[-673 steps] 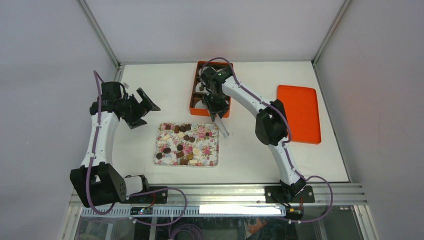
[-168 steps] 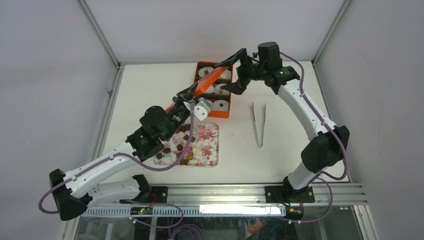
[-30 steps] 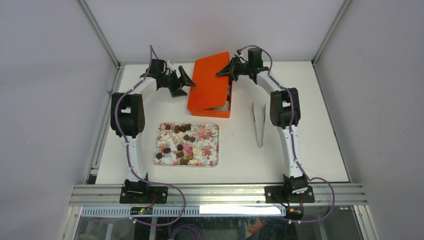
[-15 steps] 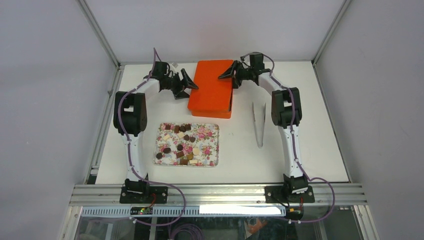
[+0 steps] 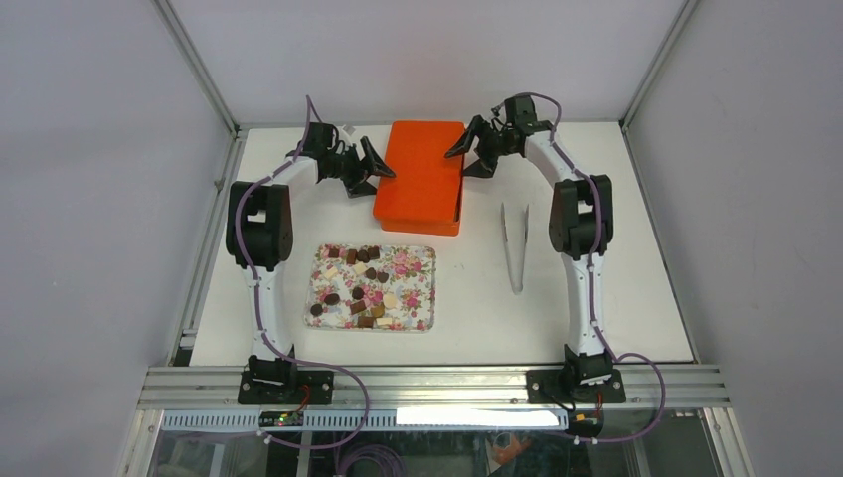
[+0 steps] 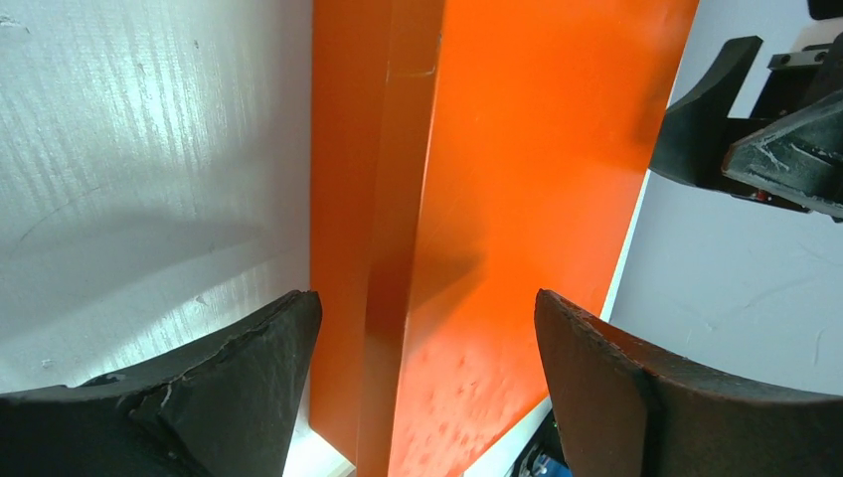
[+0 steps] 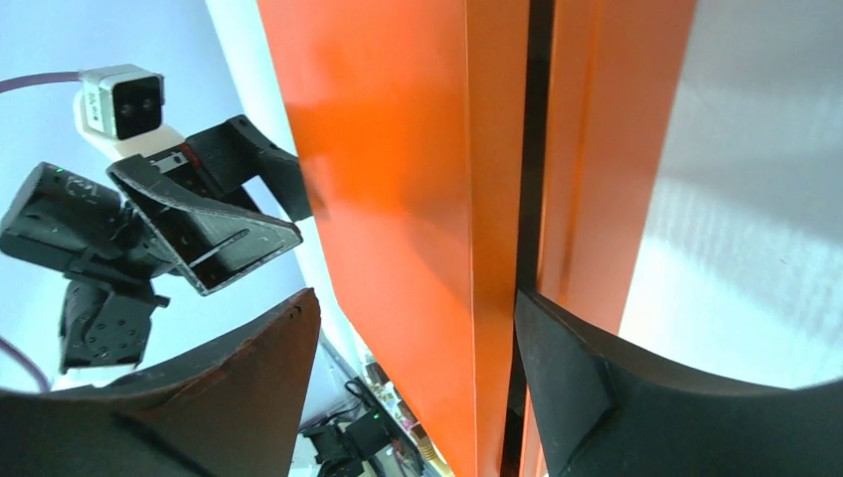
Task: Pack the chocolate
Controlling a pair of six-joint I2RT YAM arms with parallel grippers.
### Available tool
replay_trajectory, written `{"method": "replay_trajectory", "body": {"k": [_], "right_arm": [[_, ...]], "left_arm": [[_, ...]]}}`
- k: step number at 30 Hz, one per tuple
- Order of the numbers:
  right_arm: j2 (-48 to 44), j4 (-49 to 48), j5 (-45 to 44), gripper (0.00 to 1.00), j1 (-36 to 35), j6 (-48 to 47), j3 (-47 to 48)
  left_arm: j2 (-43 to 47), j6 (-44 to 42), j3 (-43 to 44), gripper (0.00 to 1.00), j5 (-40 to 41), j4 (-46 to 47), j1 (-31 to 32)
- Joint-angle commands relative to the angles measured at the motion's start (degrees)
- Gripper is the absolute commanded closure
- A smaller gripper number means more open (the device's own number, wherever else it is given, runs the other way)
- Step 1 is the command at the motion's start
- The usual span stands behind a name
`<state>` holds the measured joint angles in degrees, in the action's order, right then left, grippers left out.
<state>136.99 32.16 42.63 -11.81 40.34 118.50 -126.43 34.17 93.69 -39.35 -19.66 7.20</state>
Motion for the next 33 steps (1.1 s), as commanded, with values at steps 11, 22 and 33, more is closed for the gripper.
{"method": "replay_trajectory", "body": {"k": [11,22,33], "right_arm": [[-5.27,10.25,-7.44,0.18,0.24,-8.71,2.22],[-3.09,0.26,-0.42,0.17,0.14,-4.39,-4.06],[-2.24,-2.13,-1.22,0.23,0.77,-4.14,-6.85]], "left_arm": [[3.58,0.72,0.75,0.16,-0.5,1.73,1.97],[1.34,0.74,4.62,0.17,-0.57,0.47,4.31],[0.82,-0.32,6.12,0.17,0.15,-1.21,4.67]]}}
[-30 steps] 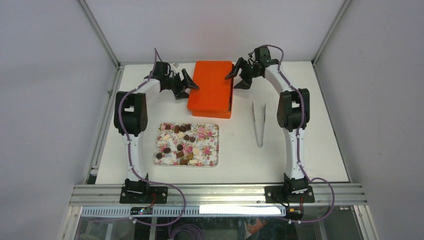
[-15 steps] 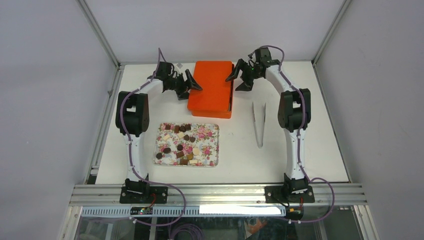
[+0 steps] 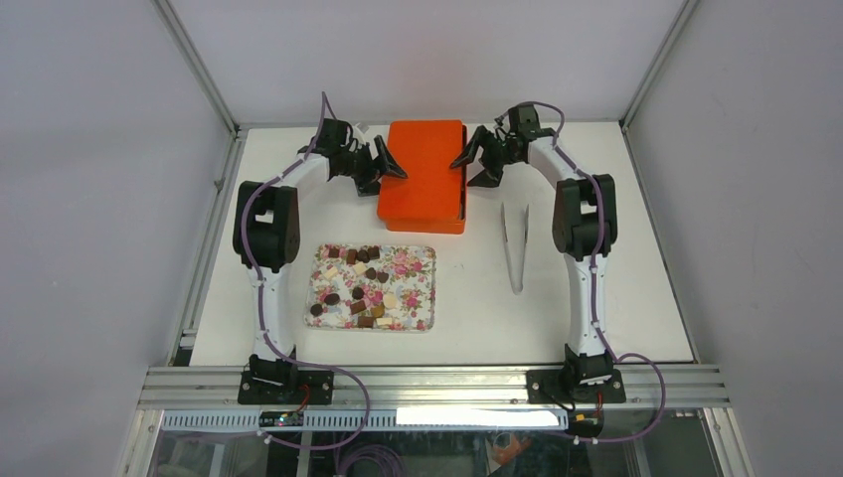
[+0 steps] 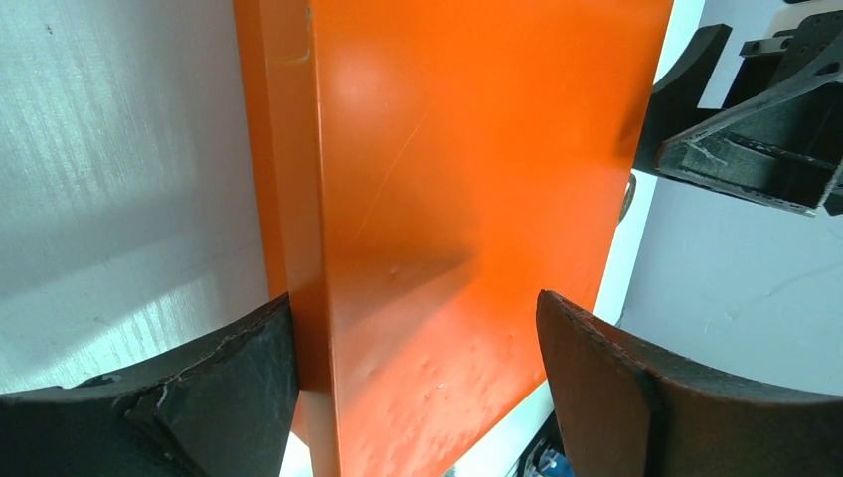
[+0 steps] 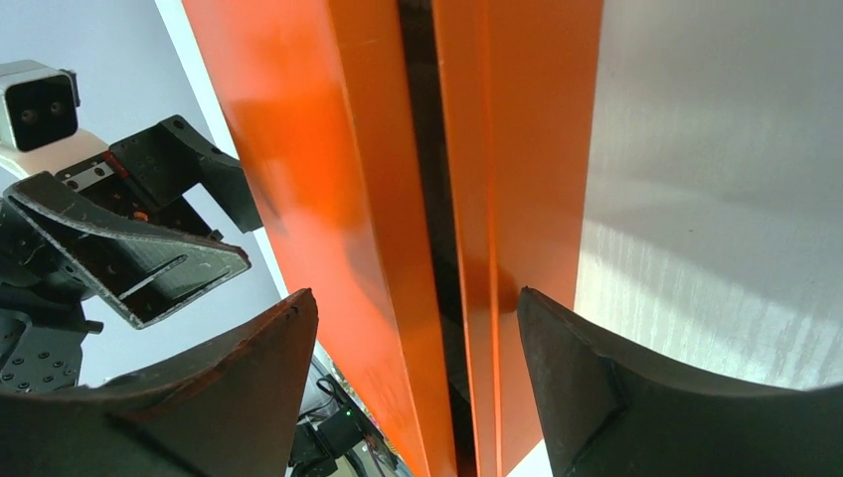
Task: Pack the chocolate
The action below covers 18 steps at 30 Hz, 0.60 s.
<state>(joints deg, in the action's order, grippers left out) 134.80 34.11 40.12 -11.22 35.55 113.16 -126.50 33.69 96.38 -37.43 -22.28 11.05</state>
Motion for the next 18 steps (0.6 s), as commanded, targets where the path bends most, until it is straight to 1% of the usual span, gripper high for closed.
{"method": "replay_trajectory", "body": {"k": [1,4,13,18], "right_arm": [[0.0,-4.39,1.28,0.24,0.34,0.8,-1.92],[0.26,-4.79,1.2,0.24,0.5,0.86,-2.49],[0.41,-5.88,2.23,0.19,0.5,0.78,-2.65],[0.42,-6.17,2.51,0.18,0.5,1.19,-2.41]], "left_arm": [[0.9,0.15,3.42,0.17,-1.73,1.32,0.88],[1.04,-0.26,3.47,0.17,-1.67,0.99,0.9],[1.16,-1.36,3.85,0.16,-0.47,-0.12,0.9],[1.31,-2.29,4.29,0.1,1.96,-1.57,0.9]]}}
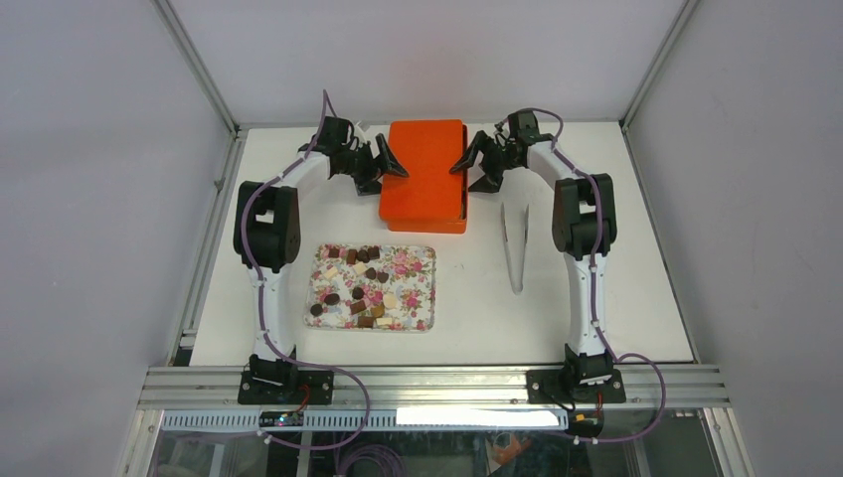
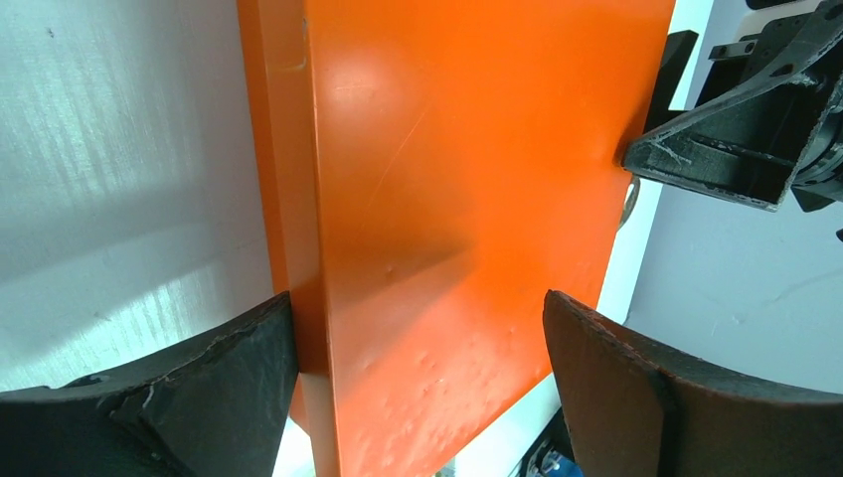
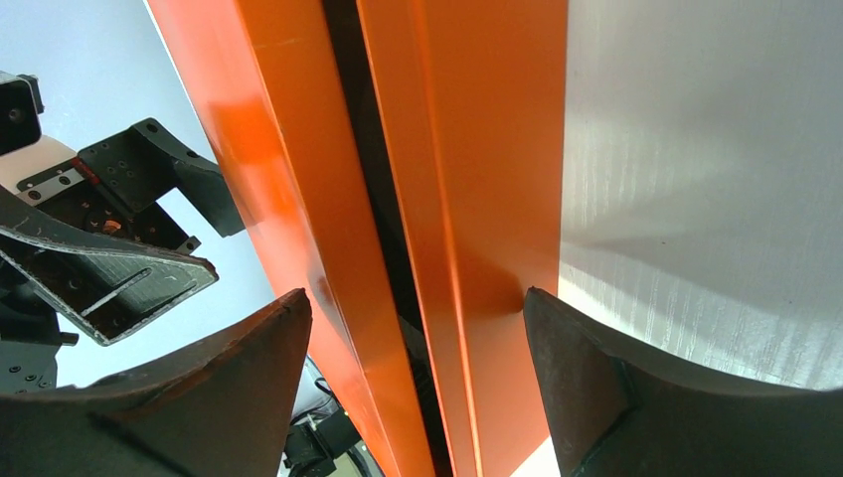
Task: Pack the chocolate
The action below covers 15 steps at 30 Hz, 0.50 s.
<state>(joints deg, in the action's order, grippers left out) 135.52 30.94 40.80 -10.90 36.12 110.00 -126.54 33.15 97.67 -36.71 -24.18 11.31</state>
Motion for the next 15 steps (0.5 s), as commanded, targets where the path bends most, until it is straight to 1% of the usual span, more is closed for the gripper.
{"method": "replay_trajectory", "body": {"k": [1,7,15], "right_arm": [[-0.42,-3.0,1.76,0.18,0.17,0.54,0.75],[-0.9,-2.86,1.52,0.17,0.16,0.68,0.9],[-1.21,-1.43,0.87,0.17,0.33,0.08,1.63]], "left_arm": [[1.38,-2.17,3.34,0.08,1.47,-0.1,0.64],[1.79,-4.27,4.27,0.07,2.42,-2.05,0.64],[2.05,-4.93,4.1,0.05,3.11,-2.84,0.56]]}}
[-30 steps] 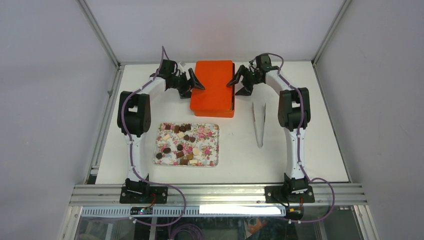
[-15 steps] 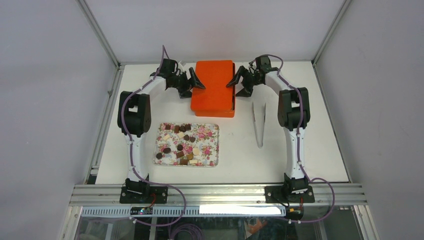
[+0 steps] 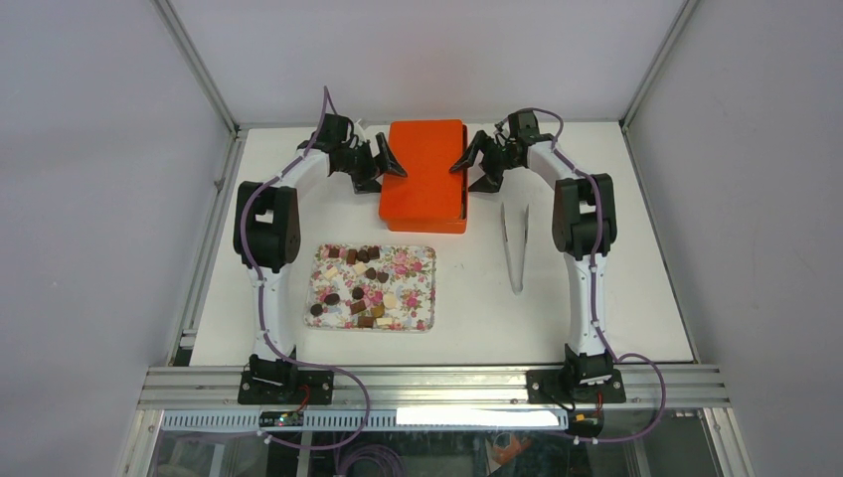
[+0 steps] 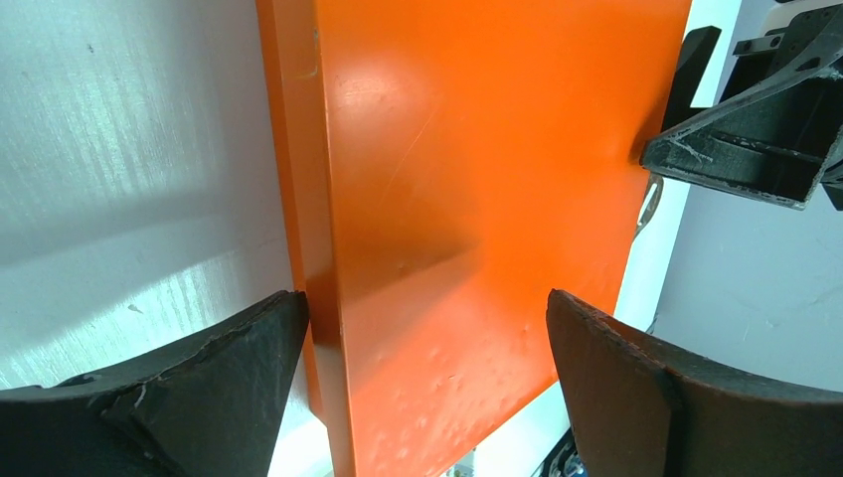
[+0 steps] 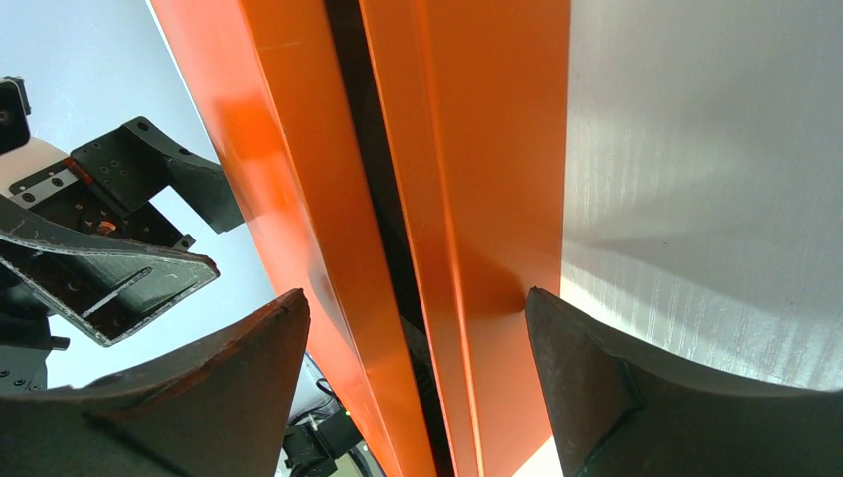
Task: Pack the chocolate
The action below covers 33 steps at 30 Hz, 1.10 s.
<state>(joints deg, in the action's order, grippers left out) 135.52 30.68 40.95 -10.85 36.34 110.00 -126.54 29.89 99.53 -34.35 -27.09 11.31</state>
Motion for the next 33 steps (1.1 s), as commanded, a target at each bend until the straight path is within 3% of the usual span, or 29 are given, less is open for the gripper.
{"method": "replay_trajectory", "body": {"k": [1,33], "right_arm": [[-1.35,-1.08,0.63,0.17,0.35,-0.18,1.63],[-2.17,-0.31,0.4,0.16,1.1,-0.19,2.75]], "left_arm": [[2.19,-1.85,2.25,0.05,0.87,-0.01,0.55],[5.81,-4.49,2.69,0.05,6.2,-2.85,0.33]]}}
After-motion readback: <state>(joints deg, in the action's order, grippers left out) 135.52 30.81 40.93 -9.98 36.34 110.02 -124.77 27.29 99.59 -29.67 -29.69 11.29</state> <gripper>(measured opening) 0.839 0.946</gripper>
